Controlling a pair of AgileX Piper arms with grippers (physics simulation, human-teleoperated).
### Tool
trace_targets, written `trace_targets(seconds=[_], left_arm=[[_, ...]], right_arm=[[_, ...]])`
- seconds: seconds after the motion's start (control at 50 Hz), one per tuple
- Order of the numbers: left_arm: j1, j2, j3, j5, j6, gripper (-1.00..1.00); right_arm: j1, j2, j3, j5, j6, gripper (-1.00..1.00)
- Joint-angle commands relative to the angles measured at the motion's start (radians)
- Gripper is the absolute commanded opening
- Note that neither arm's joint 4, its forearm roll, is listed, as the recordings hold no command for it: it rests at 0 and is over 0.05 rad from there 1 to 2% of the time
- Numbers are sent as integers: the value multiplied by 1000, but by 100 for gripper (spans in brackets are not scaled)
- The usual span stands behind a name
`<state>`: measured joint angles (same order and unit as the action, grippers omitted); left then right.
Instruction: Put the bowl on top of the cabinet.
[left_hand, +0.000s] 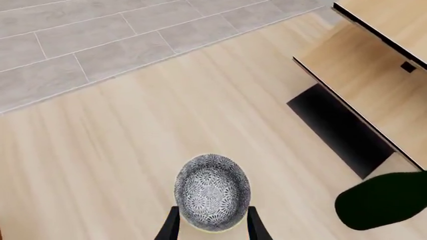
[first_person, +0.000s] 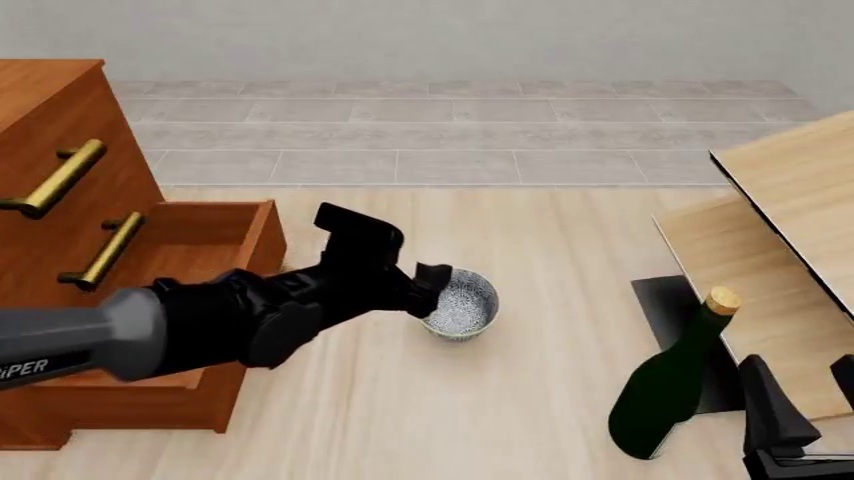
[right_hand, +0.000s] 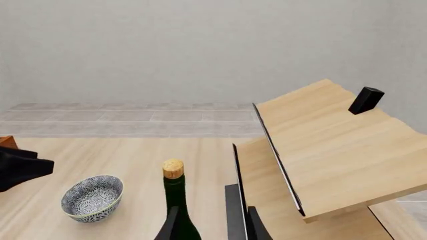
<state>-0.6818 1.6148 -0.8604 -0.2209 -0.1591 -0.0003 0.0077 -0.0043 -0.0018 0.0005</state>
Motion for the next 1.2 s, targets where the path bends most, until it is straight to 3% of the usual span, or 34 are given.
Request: trace_targets(seconds=[0.02, 1.2], left_arm=[[3, 48, -21, -8, -6, 100], [66, 243, -104, -62, -7, 100]], right_arm=[[0, 0, 0, 0, 0, 100], [0, 0, 0, 0, 0, 100]])
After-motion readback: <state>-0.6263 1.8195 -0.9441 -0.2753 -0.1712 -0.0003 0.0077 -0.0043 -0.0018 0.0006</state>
